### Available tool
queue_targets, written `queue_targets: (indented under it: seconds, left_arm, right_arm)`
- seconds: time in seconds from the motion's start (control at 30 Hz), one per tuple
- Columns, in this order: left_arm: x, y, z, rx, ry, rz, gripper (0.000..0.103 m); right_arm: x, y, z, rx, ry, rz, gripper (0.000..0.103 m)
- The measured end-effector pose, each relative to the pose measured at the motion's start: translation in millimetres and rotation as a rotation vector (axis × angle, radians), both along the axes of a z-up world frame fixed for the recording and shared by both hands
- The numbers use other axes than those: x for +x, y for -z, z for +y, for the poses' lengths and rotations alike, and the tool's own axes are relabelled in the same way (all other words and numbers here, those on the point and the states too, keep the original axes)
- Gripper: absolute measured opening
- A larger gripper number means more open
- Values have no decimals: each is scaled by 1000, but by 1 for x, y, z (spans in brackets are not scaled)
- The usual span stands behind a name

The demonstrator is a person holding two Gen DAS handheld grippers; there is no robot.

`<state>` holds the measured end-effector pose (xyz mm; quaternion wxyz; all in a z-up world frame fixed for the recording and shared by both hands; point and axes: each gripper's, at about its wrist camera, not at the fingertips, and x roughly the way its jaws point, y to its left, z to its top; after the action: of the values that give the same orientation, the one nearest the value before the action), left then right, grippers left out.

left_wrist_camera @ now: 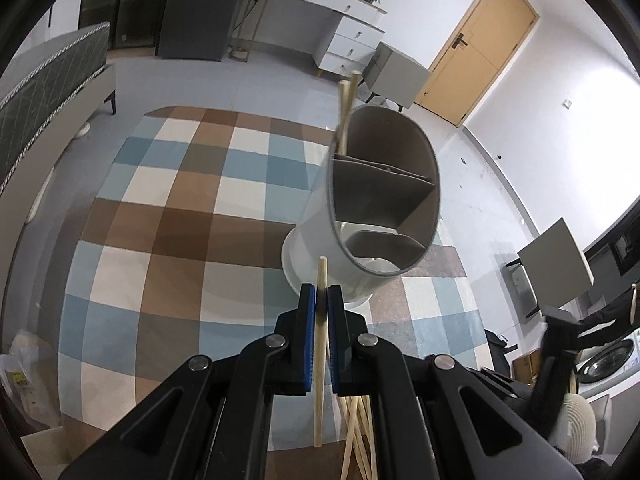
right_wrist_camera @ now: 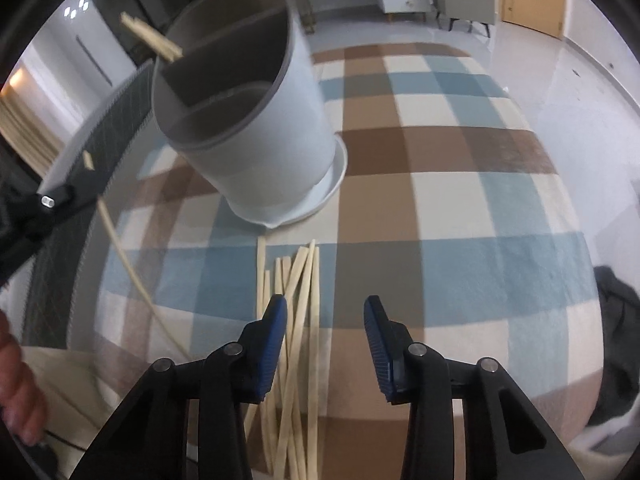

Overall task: Organize utensils
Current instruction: 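Close the right gripper on another chopstick while the left gripper holds its chopstick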

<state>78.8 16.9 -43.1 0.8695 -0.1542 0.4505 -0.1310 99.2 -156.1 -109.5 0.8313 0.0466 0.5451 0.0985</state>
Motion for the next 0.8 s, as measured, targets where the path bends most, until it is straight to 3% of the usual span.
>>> queue_targets:
  seconds: [0.1,0.4,0.6,0.8]
  left_arm:
    - [2,1,6,-10,-11,13,1]
    - [13,5,19,-70,-45,58,1]
    - [14,3,24,-82,-49,54,1]
    - [16,4,24,-87,-52,62,2]
  right_arm:
    - [11,14,13,-57,-44,38,30]
    - [16,30,38,-233,-154,56,18]
    - [19,21,31,-186,-126,31,17]
    - [28,26,28,-219,-102,55,17]
